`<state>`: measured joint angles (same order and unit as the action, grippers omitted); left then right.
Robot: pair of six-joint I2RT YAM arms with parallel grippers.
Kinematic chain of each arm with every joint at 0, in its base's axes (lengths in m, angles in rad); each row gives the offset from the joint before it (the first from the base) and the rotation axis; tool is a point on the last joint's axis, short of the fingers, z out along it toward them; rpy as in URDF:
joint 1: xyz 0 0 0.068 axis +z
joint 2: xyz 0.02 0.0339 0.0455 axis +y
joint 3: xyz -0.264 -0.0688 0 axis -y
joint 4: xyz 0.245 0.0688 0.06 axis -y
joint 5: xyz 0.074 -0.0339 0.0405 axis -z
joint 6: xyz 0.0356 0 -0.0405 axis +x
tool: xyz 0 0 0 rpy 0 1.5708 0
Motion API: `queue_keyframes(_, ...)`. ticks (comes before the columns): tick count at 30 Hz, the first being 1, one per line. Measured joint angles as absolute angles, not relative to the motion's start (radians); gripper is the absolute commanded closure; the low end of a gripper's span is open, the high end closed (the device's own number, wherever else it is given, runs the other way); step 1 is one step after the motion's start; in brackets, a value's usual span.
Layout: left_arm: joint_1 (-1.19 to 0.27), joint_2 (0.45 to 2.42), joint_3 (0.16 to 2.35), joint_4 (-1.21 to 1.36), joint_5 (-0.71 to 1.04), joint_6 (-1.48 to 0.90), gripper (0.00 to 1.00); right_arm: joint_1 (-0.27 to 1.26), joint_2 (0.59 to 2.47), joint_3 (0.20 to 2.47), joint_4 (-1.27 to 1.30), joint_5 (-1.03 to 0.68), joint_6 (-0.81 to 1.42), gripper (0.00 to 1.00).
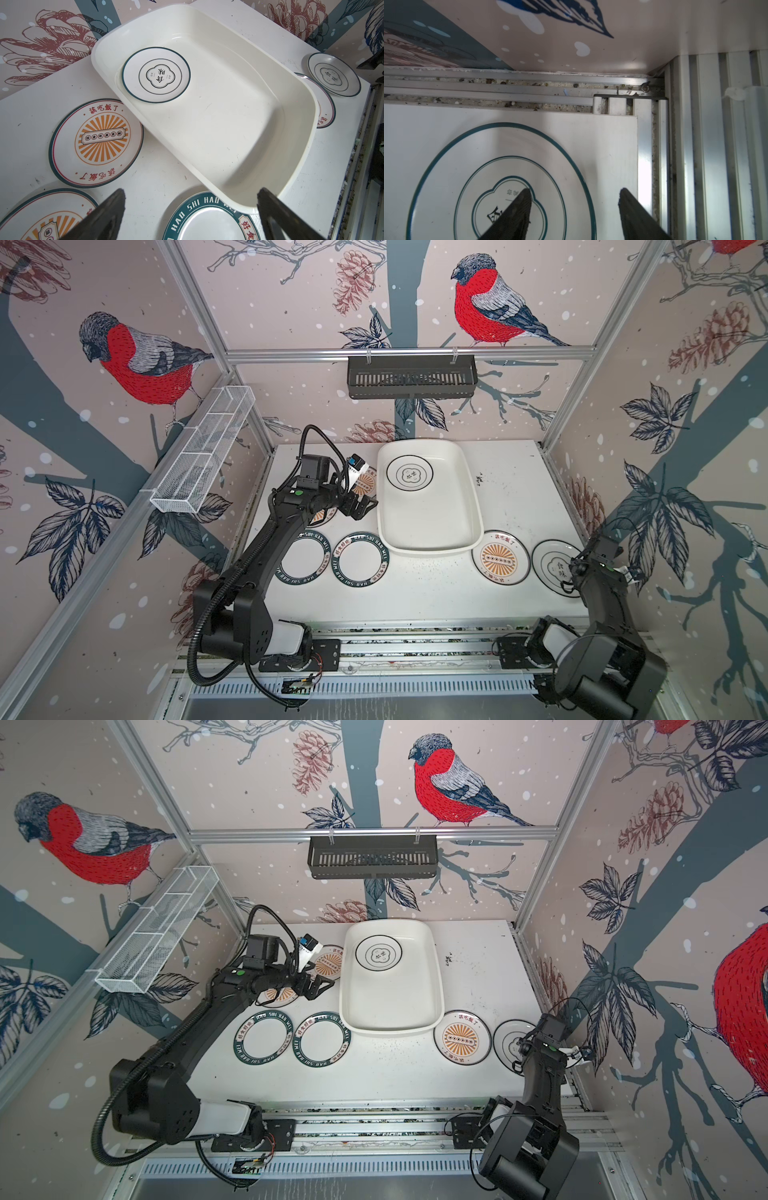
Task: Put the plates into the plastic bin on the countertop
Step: 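Lower the right gripper onto the nearest green-rimmed plate and grip its edge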
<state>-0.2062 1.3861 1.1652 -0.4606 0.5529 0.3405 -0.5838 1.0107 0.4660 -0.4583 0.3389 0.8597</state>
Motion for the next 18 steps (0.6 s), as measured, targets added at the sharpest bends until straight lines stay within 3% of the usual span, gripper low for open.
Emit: queue_keyframes(18,-0.206,1.386,1.158,-0.464,0.546,0.347,0.01,-0.606,1.113,0.398,-0.291,0.181,0.804,0.37)
